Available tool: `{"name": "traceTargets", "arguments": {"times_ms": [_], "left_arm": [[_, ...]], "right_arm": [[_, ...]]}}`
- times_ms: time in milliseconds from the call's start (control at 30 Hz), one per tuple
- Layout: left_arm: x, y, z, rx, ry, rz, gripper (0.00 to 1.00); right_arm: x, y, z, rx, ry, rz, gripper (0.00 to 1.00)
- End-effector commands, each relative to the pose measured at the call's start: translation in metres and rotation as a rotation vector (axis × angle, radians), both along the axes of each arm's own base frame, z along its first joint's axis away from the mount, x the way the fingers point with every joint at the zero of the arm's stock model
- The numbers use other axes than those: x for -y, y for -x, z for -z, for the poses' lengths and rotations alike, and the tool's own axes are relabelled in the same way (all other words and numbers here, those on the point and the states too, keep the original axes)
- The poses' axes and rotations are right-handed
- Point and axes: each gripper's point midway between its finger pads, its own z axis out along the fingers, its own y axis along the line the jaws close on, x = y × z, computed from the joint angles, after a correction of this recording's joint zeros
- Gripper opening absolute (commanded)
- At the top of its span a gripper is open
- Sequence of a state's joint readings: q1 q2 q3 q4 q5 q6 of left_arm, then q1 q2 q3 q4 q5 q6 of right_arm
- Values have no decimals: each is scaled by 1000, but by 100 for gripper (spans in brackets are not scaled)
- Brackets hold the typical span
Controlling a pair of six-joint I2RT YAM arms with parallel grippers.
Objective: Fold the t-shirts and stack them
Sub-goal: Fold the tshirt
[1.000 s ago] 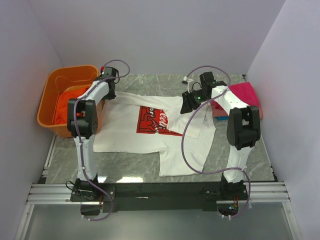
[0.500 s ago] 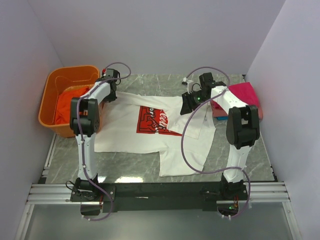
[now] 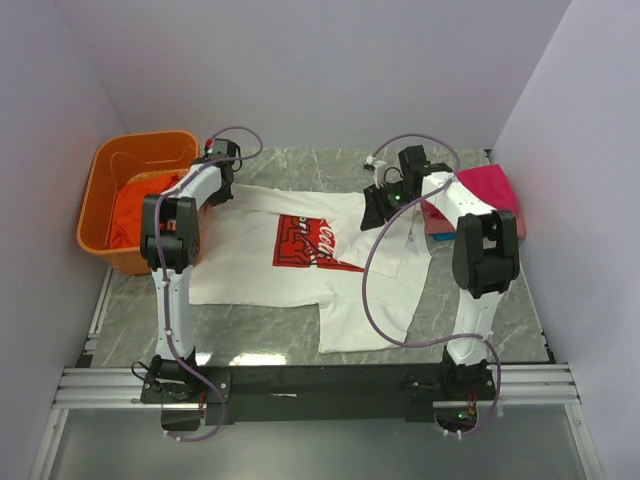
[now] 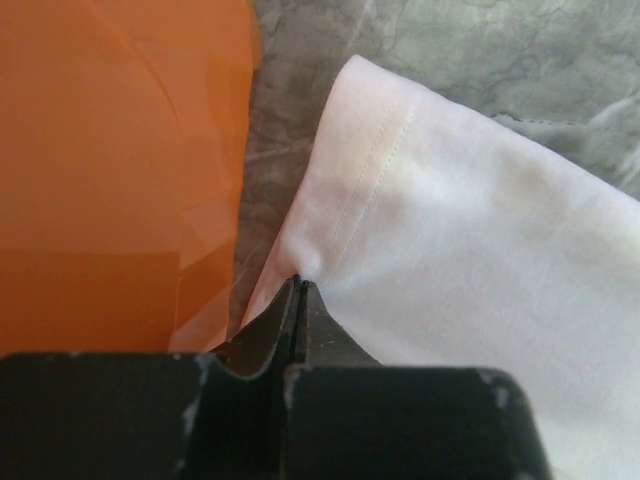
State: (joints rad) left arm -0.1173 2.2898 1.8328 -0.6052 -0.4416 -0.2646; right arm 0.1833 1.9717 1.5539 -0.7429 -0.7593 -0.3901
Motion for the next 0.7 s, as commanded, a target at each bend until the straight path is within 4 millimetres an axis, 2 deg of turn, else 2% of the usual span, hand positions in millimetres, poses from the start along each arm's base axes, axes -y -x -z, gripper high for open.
{"name": "traceTargets", "arguments": {"times_ms": [0, 100, 233, 300, 500, 667], "left_arm": [[-16, -2, -19, 30, -72, -15, 0], [-20, -3, -21, 23, -87, -18, 0], [-19, 1, -13, 6, -76, -21, 0], [-19, 2, -11, 2, -75, -20, 0], [-23, 5, -10, -1, -81, -26, 0], [-25, 6, -8, -4, -76, -31, 0]], "right_arm": [[-2, -5, -11, 43, 4, -14, 47], [6, -9, 1, 28, 55, 29, 47], [34, -29, 28, 45, 208, 156, 47], [42, -42, 33, 81, 239, 185, 47], [59, -91, 25, 187, 312, 284, 46], [66, -120, 25, 217, 332, 346, 45]]}}
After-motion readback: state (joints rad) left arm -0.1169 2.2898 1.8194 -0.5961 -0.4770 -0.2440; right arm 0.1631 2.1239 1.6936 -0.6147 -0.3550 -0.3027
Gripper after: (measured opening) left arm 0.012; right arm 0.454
